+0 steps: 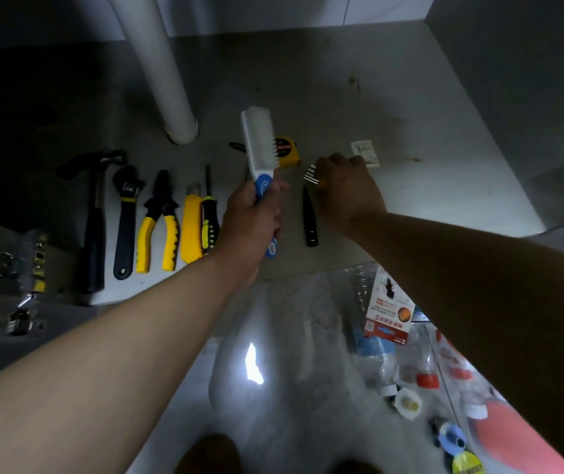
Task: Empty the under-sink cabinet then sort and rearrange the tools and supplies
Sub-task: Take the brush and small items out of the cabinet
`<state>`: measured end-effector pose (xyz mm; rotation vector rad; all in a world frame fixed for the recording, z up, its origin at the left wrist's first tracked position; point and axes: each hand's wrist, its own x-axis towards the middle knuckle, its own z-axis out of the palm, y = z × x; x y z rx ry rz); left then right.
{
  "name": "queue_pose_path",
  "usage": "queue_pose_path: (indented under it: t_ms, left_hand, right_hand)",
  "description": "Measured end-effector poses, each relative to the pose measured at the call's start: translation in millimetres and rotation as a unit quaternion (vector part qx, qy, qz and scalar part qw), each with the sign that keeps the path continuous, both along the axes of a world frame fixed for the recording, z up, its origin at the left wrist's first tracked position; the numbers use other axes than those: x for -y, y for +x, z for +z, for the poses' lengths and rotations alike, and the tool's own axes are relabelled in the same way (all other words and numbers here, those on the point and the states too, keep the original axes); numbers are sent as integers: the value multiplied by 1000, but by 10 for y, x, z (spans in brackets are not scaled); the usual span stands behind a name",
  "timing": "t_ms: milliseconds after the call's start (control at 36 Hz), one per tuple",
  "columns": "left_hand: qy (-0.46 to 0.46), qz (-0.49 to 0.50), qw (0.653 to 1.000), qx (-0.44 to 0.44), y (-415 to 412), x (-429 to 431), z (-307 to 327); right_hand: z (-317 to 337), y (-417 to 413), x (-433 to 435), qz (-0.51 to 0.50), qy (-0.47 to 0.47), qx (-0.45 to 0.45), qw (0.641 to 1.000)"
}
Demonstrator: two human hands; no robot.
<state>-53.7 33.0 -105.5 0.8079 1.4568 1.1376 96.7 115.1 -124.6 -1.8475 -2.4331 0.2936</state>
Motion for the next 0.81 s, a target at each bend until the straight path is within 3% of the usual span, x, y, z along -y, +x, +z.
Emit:
queue_pose_path:
  t_ms: [139, 278, 500, 611, 806]
  left_hand:
    - [-8, -22, 999, 23, 55, 95, 41]
    - [-19, -51, 998, 36, 159, 212, 77]
    - [-36, -153, 987, 30, 247, 528, 137]
    - [-83, -252, 963, 43, 212, 763, 165]
    - [-259, -365, 893, 44, 11, 1119, -25]
  right_hand:
    - [15, 165, 135, -59, -29, -57, 996]
    - [62, 448, 388, -136, -145, -147, 969]
    - [220, 881, 1109, -128, -249, -171, 945]
    - [194, 930, 1543, -175, -338, -246, 892]
    - [-163, 780, 1962, -242, -445, -243, 828]
